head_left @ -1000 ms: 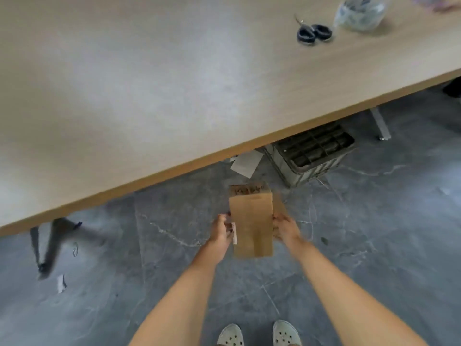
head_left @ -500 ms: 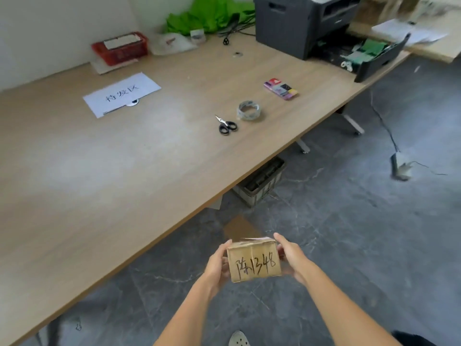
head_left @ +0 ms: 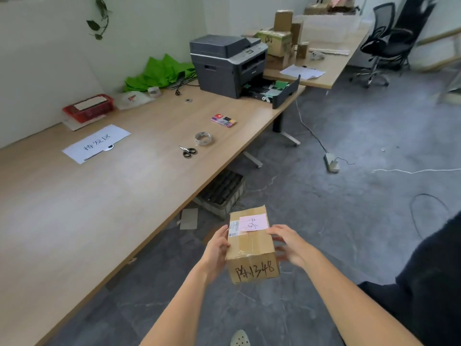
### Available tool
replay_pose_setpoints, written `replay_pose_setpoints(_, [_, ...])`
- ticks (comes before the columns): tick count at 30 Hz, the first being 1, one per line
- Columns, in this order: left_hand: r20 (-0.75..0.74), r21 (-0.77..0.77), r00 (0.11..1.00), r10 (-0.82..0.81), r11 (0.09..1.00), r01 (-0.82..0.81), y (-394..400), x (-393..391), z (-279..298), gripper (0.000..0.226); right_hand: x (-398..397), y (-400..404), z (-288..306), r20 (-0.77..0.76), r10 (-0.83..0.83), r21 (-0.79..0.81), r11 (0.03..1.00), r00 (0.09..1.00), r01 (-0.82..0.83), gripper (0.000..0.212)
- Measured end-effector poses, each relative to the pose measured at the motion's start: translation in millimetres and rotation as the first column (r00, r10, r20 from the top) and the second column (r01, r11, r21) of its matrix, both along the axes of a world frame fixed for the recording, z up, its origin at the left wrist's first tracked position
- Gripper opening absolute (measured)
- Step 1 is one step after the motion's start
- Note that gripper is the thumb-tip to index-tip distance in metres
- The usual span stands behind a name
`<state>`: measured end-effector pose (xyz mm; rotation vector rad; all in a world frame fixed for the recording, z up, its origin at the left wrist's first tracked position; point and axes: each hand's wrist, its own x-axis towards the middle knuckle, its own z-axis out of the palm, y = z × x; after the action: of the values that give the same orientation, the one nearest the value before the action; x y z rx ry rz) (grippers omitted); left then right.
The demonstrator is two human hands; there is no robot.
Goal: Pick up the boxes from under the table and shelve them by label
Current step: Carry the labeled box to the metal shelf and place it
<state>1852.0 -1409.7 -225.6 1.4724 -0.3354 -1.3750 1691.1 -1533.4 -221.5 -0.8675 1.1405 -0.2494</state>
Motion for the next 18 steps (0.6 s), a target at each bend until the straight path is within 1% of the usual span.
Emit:
replay_pose_setpoints(3, [0.030, -0.023, 0.994, -0.101, 0.995, 0.102, 8.0, -14.0, 22.6, 0.061, -27.0, 22.1, 19.1, 0.017, -0.059, -0.015, 0.998, 0.998, 0.059, 0.037])
replay_pose_setpoints(7, [0.108, -0.003, 0.962, -0.249, 0.968, 0.251, 12.4, -25.3, 49.6, 0.054, -57.3, 48.9, 40.8, 0.004, -0.158, -0.032, 0.987, 0.987, 0.158, 0.044])
replay_pose_setpoints(13, [0.132, -0.017, 0.916, -0.379, 0.923, 0.384, 2.1, -34.1, 61.4, 0.058, -86.2, 87.4, 61.9, 0.025, -0.302, -0.079, 0.950, 0.953, 0.303, 0.054])
replay_pose_setpoints(15, [0.138, 0.004, 0.901, -0.411, 0.910, 0.415, 1.2, -40.7, 63.6, 0.056, -95.5, 101.2, 65.2, 0.028, -0.331, -0.097, 0.938, 0.943, 0.333, 0.051])
replay_pose_setpoints(18, [0.134, 0.023, 0.877, -0.462, 0.886, 0.463, 6.4, -54.8, 67.1, 0.056, -113.4, 125.9, 70.0, 0.011, -0.304, -0.130, 0.944, 0.953, 0.303, 0.038])
